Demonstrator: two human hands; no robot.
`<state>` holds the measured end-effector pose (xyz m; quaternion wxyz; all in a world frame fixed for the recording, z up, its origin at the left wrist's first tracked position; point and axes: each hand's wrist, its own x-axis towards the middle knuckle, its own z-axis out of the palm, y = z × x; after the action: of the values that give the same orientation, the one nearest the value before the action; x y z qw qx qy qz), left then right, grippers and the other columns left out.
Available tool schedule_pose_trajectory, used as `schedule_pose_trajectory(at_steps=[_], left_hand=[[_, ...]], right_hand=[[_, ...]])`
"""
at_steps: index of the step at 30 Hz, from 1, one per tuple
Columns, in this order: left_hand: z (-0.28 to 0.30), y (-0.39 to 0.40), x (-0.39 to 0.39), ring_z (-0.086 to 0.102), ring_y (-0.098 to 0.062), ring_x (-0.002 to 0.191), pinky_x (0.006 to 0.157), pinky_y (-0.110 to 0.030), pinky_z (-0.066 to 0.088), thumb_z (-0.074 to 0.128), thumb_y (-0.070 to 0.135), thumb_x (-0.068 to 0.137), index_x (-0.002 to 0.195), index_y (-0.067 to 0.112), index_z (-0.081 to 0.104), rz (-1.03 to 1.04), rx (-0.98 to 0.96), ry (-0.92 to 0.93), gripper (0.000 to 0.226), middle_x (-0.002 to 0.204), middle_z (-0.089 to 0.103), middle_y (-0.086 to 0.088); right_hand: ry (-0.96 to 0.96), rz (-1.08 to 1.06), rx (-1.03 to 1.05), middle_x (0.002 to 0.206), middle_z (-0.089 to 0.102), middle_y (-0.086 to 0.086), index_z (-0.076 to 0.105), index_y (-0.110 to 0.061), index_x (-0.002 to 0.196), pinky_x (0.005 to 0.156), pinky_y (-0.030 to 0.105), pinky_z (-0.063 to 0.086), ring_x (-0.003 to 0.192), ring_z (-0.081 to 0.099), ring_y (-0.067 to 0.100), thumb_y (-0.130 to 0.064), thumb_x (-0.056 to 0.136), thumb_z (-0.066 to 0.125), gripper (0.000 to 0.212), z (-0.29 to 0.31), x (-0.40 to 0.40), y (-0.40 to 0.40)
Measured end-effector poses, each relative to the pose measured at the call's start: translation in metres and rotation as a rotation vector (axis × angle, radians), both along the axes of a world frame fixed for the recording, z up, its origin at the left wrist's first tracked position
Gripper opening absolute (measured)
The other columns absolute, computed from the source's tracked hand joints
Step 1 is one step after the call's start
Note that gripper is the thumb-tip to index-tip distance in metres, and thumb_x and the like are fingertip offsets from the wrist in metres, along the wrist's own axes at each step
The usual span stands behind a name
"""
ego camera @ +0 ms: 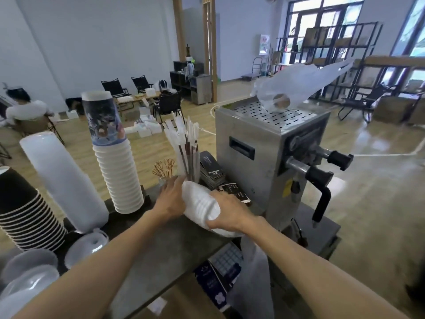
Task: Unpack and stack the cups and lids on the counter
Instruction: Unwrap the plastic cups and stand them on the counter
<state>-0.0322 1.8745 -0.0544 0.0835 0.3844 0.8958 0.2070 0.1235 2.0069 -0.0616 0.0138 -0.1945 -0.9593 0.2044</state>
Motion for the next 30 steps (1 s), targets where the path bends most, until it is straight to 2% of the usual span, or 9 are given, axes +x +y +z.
schedule_pose_trajectory(at_steps=[5,8,10,13,18,20,23,26,30], left_hand=[[-0.005,-0.017,-0.010,0.050,-0.026,0.131,0.111,-0.037,0.039,0.054,0.004,0.089,0.145,0.020,0.043,0.110,0.094,-0.218,0.059,0.141,0.052,-0.003],[-0.009,-0.036,-0.011,0.062,-0.024,0.106,0.086,-0.034,0.053,0.056,0.002,0.081,0.127,0.016,0.054,0.245,0.130,-0.225,0.049,0.111,0.062,0.001],[-0.010,-0.047,-0.010,0.064,-0.021,0.092,0.070,-0.026,0.049,0.063,0.002,0.078,0.109,0.011,0.061,0.275,0.144,-0.236,0.033,0.095,0.064,-0.001],[-0.008,-0.072,-0.011,0.060,-0.017,0.073,0.062,-0.025,0.045,0.066,0.000,0.080,0.083,0.009,0.064,0.341,0.226,-0.288,0.010,0.076,0.064,-0.003],[-0.008,-0.116,-0.006,0.049,-0.015,0.063,0.059,-0.029,0.038,0.060,-0.003,0.082,0.066,0.010,0.057,0.393,0.328,-0.258,0.020,0.063,0.055,-0.002],[-0.005,-0.131,-0.008,0.043,-0.015,0.063,0.059,-0.031,0.033,0.058,0.003,0.080,0.066,0.011,0.049,0.393,0.348,-0.220,0.019,0.063,0.049,-0.001],[0.000,-0.143,-0.007,0.048,-0.019,0.071,0.067,-0.034,0.036,0.052,0.014,0.067,0.076,0.004,0.057,0.406,0.483,-0.382,0.014,0.071,0.054,-0.004],[0.004,-0.145,-0.006,0.049,-0.025,0.077,0.067,-0.034,0.040,0.055,0.002,0.075,0.075,0.009,0.057,0.494,0.645,-0.561,0.007,0.075,0.054,-0.009],[0.014,-0.145,-0.004,0.059,-0.026,0.066,0.054,-0.034,0.053,0.043,-0.008,0.087,0.098,-0.001,0.059,0.681,0.818,-0.824,0.021,0.079,0.058,-0.016]], right_hand=[[0.111,0.231,-0.014,0.152,0.045,-0.005,0.037,-0.027,0.153,0.110,0.038,0.042,0.135,0.047,0.018,-0.048,0.077,0.077,0.089,-0.005,0.006,0.017],[0.208,0.253,-0.034,0.147,0.050,-0.010,0.045,-0.028,0.147,0.107,0.038,0.044,0.129,0.052,0.015,-0.057,0.075,0.078,0.085,-0.012,0.002,0.023],[0.329,0.158,-0.073,0.138,0.057,-0.012,0.055,-0.027,0.137,0.101,0.034,0.047,0.120,0.058,0.013,-0.065,0.079,0.073,0.072,-0.018,-0.001,0.023],[0.490,-0.033,-0.219,0.124,0.064,-0.012,0.065,-0.026,0.122,0.094,0.034,0.051,0.110,0.062,0.010,-0.070,0.084,0.058,0.059,-0.023,-0.015,0.016],[0.588,-0.173,-0.192,0.116,0.064,-0.005,0.068,-0.019,0.113,0.095,0.041,0.049,0.105,0.059,0.013,-0.070,0.085,0.043,0.064,-0.031,-0.038,-0.007],[0.577,-0.200,-0.142,0.123,0.062,-0.001,0.064,-0.017,0.122,0.099,0.041,0.046,0.112,0.058,0.018,-0.071,0.084,0.042,0.069,-0.039,-0.040,-0.022],[0.511,-0.203,-0.113,0.138,0.052,0.001,0.051,-0.019,0.139,0.106,0.043,0.042,0.123,0.050,0.020,-0.078,0.081,0.043,0.083,-0.049,-0.038,-0.040],[0.503,-0.223,-0.131,0.144,0.047,0.002,0.043,-0.019,0.146,0.110,0.044,0.038,0.130,0.045,0.022,-0.084,0.077,0.045,0.094,-0.050,-0.035,-0.043],[0.454,-0.120,-0.130,0.151,0.038,-0.001,0.032,-0.022,0.151,0.114,0.043,0.034,0.136,0.039,0.020,-0.086,0.071,0.057,0.106,-0.051,-0.024,-0.035]])
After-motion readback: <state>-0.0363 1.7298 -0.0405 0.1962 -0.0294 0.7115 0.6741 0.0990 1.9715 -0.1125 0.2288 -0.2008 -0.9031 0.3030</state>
